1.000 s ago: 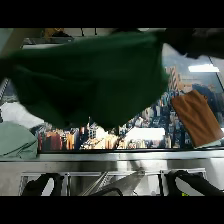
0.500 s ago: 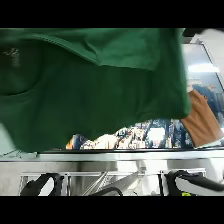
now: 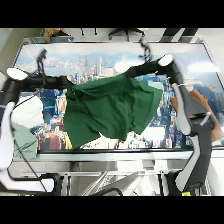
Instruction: Fold the shirts.
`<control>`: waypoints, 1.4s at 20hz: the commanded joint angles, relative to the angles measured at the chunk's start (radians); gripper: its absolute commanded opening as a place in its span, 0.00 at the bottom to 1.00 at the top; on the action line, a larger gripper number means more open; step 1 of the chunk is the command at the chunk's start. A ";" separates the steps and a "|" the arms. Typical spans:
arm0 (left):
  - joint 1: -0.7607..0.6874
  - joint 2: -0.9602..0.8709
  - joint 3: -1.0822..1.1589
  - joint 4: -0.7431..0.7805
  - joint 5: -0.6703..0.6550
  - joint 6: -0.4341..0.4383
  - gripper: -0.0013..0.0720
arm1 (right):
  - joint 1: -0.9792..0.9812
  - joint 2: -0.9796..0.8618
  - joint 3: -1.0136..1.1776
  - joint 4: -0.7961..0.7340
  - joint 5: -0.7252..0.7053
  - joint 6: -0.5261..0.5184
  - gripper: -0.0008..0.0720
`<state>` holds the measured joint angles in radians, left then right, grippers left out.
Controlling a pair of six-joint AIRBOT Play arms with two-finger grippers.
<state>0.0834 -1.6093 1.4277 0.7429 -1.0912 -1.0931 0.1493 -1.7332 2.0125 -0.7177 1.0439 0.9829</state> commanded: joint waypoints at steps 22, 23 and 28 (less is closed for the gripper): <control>0.367 -0.116 -0.167 0.235 -0.336 0.015 0.97 | -0.459 0.835 -0.974 -0.102 0.381 0.288 0.45; 0.367 -0.116 -0.187 0.235 -0.315 0.021 0.97 | -0.459 0.877 -1.027 -0.102 0.377 0.305 0.46; 0.339 -0.116 -0.229 0.230 -0.259 0.038 0.97 | -0.459 1.038 -1.257 -0.102 0.350 0.357 0.65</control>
<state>0.4397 -1.7245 1.2339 0.9718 -1.3926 -1.0702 -0.3077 -0.7856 0.8886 -0.8192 1.4193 1.3109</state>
